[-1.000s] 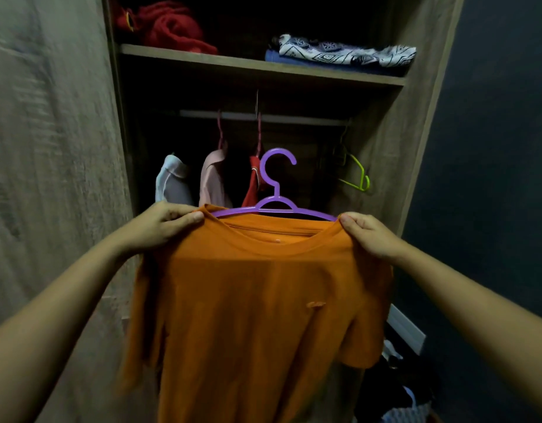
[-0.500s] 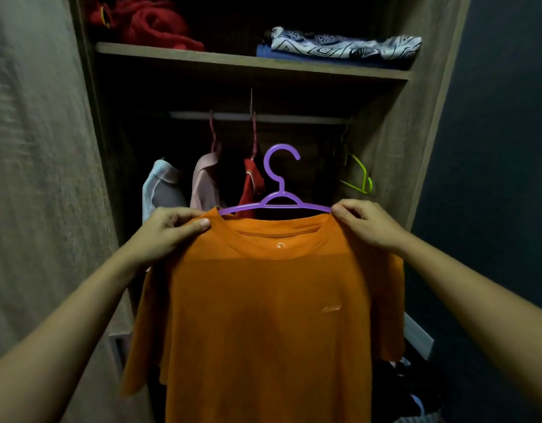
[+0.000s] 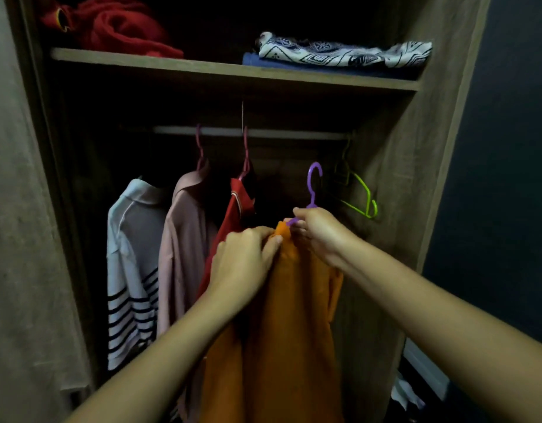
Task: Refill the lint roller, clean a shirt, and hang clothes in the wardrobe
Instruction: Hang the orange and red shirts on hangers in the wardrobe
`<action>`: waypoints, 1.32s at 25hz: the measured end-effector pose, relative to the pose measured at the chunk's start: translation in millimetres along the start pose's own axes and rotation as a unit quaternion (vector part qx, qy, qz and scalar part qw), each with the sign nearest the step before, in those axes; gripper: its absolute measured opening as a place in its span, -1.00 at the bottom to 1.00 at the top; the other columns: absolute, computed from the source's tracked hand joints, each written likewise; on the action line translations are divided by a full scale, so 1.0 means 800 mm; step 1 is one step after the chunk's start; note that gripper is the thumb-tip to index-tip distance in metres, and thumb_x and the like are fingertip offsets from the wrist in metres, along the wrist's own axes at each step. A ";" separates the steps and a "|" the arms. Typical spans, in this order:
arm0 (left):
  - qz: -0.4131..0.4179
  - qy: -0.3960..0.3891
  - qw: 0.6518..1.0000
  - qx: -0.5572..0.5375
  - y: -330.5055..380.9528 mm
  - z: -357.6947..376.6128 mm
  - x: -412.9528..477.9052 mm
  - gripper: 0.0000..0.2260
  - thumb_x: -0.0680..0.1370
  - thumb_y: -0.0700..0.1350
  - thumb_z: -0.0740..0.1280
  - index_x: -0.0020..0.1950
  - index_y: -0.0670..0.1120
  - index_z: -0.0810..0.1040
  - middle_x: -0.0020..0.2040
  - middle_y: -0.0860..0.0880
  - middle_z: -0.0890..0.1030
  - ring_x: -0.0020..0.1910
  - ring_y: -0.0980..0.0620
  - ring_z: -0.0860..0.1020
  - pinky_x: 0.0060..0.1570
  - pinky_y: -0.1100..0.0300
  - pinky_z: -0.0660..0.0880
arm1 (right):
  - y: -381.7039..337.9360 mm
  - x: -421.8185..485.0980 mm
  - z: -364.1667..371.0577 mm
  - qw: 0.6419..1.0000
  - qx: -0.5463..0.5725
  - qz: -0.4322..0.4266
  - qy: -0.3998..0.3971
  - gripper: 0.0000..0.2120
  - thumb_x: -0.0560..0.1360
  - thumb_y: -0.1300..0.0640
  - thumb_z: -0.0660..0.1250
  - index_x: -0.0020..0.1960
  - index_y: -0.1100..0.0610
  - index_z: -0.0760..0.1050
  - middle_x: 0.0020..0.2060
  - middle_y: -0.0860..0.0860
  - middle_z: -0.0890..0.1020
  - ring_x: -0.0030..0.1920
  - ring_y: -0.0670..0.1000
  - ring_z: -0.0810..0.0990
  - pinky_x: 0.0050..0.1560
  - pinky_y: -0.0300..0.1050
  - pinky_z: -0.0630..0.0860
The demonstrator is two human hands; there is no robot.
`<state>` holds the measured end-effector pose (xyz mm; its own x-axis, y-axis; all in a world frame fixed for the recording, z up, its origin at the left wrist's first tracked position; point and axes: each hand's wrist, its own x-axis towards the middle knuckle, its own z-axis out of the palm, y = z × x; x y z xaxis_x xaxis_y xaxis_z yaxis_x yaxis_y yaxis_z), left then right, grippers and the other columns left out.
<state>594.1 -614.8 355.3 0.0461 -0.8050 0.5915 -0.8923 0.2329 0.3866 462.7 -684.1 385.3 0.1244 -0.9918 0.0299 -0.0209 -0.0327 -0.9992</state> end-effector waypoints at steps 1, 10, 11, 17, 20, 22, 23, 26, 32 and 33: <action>0.002 -0.032 0.999 -0.010 0.005 0.000 0.010 -0.57 0.52 0.29 0.09 0.28 0.14 0.48 0.17 -0.04 0.62 0.20 -0.20 0.52 0.10 -0.01 0.46 | -0.004 0.010 -0.002 1.000 0.013 0.006 0.009 -0.76 0.57 0.10 0.14 -0.22 0.15 0.44 -0.45 -0.01 0.56 -0.46 -0.13 0.51 -0.47 -0.32 0.40; -0.160 -0.047 0.985 -0.041 -0.055 0.032 0.204 -0.49 0.52 -0.17 0.28 0.42 -0.25 0.24 0.34 -0.34 0.39 0.33 -0.30 0.37 0.29 0.00 0.32 | -0.058 0.113 -0.001 0.985 -0.117 -0.093 0.084 -0.48 0.38 0.39 0.20 0.34 0.29 0.26 -0.05 0.13 0.49 -0.15 -0.01 0.48 -0.26 -0.23 0.46; -0.152 -0.058 0.986 -0.044 -0.055 0.038 0.210 -0.56 0.52 -0.19 0.26 0.39 -0.21 0.30 0.29 -0.32 0.46 0.27 -0.30 0.43 0.24 0.01 0.36 | -0.065 0.126 0.002 0.985 -0.116 -0.102 0.077 -0.49 0.39 0.39 0.18 0.34 0.24 0.27 0.02 0.14 0.50 -0.07 0.02 0.50 -0.13 -0.19 0.49; -0.129 0.010 0.990 -0.051 -0.062 0.055 0.217 -0.60 0.53 -0.23 0.21 0.38 -0.15 0.36 0.26 -0.30 0.50 0.25 -0.31 0.44 0.22 0.00 0.38 | -0.099 0.202 0.015 0.973 -0.185 -0.120 0.067 -0.77 0.41 0.22 0.13 0.01 0.16 0.47 -0.08 0.18 0.54 -0.03 0.16 0.55 -0.09 -0.11 0.45; -0.117 0.014 0.992 -0.051 -0.067 0.053 0.217 -0.59 0.52 -0.24 0.22 0.38 -0.13 0.37 0.25 -0.28 0.51 0.25 -0.30 0.45 0.20 0.03 0.39 | -0.101 0.230 0.020 0.964 -0.221 -0.142 0.048 -0.67 0.57 0.24 0.03 0.21 0.33 0.45 0.17 0.29 0.53 0.19 0.23 0.49 0.17 -0.04 0.42; -0.120 0.024 0.991 -0.059 -0.069 0.050 0.217 -0.60 0.53 -0.25 0.21 0.38 -0.13 0.37 0.26 -0.26 0.51 0.26 -0.28 0.45 0.20 0.05 0.39 | -0.089 0.240 0.024 0.963 -0.221 -0.144 0.049 -0.65 0.57 0.23 0.03 0.24 0.35 0.43 0.22 0.27 0.51 0.23 0.21 0.48 0.25 -0.03 0.40; -0.125 0.024 0.990 -0.059 -0.072 0.050 0.219 -0.59 0.54 -0.24 0.21 0.39 -0.13 0.36 0.27 -0.26 0.51 0.27 -0.28 0.44 0.21 0.05 0.38 | -0.081 0.242 0.026 0.965 -0.218 -0.132 0.055 -0.65 0.56 0.23 0.03 0.23 0.33 0.44 0.19 0.24 0.53 0.18 0.18 0.51 0.20 -0.05 0.43; -0.135 0.007 0.990 -0.048 -0.077 0.053 0.222 -0.58 0.55 -0.21 0.22 0.42 -0.13 0.33 0.29 -0.28 0.48 0.29 -0.30 0.42 0.25 0.01 0.37 | -0.070 0.241 0.025 0.966 -0.223 -0.102 0.075 -0.65 0.54 0.25 0.03 0.19 0.38 0.45 0.16 0.26 0.55 0.08 0.12 0.52 0.06 -0.10 0.42; 0.029 0.076 0.991 0.108 -0.057 0.006 0.204 -0.68 0.57 -0.02 0.20 0.26 -0.14 0.42 0.13 -0.19 0.57 0.13 -0.23 0.54 0.04 -0.05 0.48 | -0.079 0.172 0.020 0.845 -0.471 -0.214 0.132 -0.59 0.52 0.03 0.12 0.28 0.24 0.37 0.23 0.23 0.44 0.27 0.22 0.38 0.25 0.02 0.36; 0.104 0.134 0.979 0.114 -0.048 -0.019 0.199 -0.71 0.56 0.01 0.17 0.14 -0.14 0.50 0.03 -0.18 0.61 0.02 -0.23 0.59 -0.07 -0.06 0.53 | -0.075 0.150 0.018 0.790 -0.499 -0.320 0.156 -0.61 0.50 0.02 0.15 0.25 0.20 0.38 0.17 0.18 0.47 0.21 0.17 0.41 0.20 0.02 0.39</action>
<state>642.7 -743.7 445.6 -0.0594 -0.5743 0.8165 -0.9703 0.2252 0.0878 493.0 -799.0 448.4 0.1786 -0.7089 0.6823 -0.8437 -0.4671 -0.2644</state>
